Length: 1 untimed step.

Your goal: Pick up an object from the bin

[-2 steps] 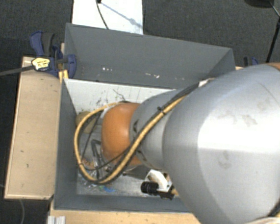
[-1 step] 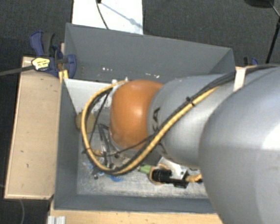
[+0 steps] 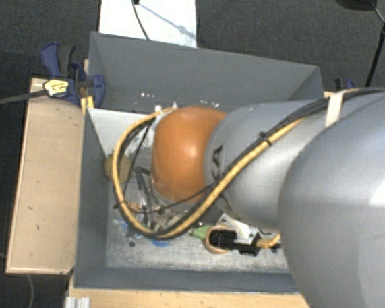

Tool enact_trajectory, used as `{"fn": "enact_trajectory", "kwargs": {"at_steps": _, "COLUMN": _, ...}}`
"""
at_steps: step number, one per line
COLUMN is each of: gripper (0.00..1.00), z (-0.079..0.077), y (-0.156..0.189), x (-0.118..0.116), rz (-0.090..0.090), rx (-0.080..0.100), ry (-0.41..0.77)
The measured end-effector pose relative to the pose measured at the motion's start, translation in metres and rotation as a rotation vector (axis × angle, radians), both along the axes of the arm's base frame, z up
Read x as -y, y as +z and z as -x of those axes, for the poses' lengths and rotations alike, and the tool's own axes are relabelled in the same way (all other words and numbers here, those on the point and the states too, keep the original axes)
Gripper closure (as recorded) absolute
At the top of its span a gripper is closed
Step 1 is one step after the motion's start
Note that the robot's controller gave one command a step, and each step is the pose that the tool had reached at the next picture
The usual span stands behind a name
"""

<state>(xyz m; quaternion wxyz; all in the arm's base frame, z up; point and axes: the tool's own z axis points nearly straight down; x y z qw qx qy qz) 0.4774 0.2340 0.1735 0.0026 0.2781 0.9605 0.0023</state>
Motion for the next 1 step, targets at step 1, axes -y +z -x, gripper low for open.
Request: {"fn": "enact_trajectory", "kwargs": {"at_steps": 1, "gripper": 1.0, "z": -0.0023, "y": -0.0186, "x": -0.0012, "rz": -0.004, "rx": 0.009, "ry": -0.005}}
